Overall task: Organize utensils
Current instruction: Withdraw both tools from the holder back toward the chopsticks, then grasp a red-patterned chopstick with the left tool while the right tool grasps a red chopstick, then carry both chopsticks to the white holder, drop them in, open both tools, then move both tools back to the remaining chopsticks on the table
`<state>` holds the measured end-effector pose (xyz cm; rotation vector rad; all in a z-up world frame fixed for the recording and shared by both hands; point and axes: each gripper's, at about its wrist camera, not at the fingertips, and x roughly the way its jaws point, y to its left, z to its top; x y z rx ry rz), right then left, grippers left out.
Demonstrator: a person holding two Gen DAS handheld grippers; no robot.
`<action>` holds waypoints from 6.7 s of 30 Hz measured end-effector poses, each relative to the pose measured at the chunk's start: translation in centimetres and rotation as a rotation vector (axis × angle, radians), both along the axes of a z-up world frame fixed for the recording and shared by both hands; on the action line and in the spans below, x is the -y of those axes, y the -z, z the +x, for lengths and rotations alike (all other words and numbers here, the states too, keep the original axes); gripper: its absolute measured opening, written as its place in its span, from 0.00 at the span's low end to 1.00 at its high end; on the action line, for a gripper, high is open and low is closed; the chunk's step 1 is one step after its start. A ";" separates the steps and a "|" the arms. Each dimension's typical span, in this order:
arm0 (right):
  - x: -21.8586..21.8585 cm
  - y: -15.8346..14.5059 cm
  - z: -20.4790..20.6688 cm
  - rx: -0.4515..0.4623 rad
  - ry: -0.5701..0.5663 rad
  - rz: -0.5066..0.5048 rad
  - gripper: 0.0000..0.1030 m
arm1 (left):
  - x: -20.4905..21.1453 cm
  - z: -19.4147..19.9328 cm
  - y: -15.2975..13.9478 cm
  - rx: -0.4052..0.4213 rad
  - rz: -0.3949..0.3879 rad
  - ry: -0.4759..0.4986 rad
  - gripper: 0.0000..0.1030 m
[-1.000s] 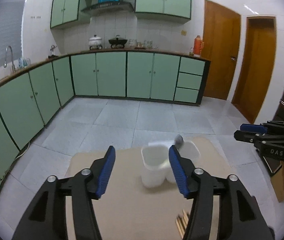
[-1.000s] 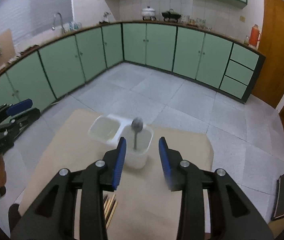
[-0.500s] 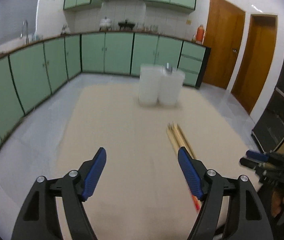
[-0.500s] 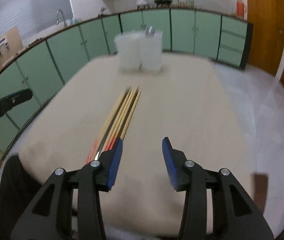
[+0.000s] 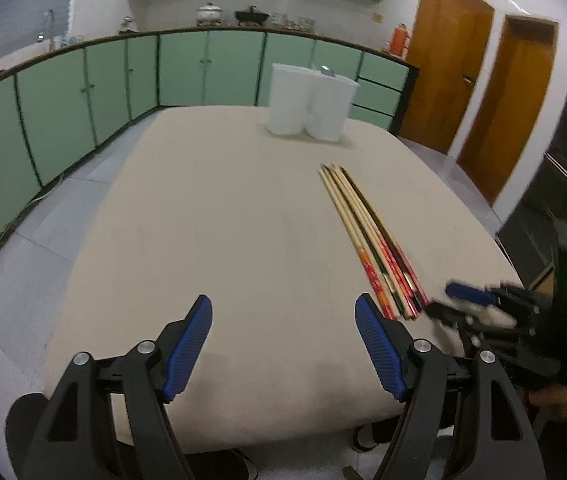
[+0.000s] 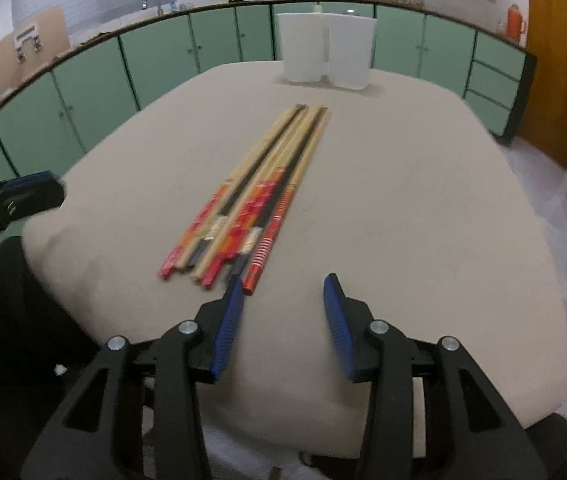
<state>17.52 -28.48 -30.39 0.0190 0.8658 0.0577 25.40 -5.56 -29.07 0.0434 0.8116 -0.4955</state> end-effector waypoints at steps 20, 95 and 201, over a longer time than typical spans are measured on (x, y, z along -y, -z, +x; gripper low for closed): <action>4.0 0.4 -1.2 0.012 0.060 0.047 0.44 | 7.4 -1.0 4.0 0.001 0.162 0.100 0.66; 6.2 -18.3 3.7 0.145 0.022 -0.024 0.05 | 2.0 1.1 -1.1 -0.057 0.058 -0.009 0.37; 4.9 -7.3 1.5 0.175 0.058 -0.015 0.31 | 2.0 8.5 -11.3 0.252 0.002 -0.036 0.57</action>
